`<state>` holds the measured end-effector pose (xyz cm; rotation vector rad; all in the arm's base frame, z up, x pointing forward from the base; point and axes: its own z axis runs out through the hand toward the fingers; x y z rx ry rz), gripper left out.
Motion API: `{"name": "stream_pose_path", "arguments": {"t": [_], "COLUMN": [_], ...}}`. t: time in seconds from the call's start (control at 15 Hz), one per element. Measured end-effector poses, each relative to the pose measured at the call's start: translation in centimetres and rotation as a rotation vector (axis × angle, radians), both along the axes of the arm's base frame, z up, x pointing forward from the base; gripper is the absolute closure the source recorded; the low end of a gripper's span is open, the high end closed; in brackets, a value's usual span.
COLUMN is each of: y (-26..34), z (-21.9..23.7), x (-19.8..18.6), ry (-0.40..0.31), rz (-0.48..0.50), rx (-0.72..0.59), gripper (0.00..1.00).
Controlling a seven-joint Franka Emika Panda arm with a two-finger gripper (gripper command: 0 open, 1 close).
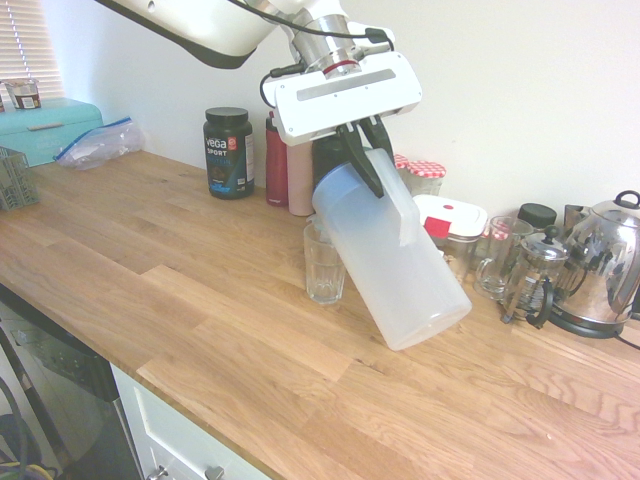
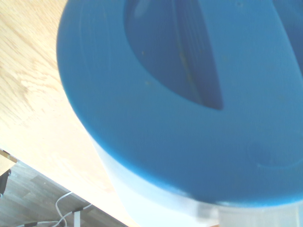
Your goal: Pour me some water
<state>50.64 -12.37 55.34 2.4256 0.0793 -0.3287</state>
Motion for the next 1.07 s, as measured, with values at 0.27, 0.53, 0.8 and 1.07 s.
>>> {"name": "stream_pose_path", "arguments": {"t": [0.27, 0.53, 0.8, 1.07], "y": [-0.8, -2.8, -3.2, -1.2], "z": [1.3, 4.7, 6.9, 6.5], "x": [-1.0, -4.0, -8.7, -14.3], "ry": [-0.083, -0.231, -0.361, -0.466], "rz": [-0.038, -0.069, -0.172, -0.347], "rx": [0.131, 0.32, 0.501, 0.611], "gripper": [1.0, 1.0, 1.0, 1.0]}}
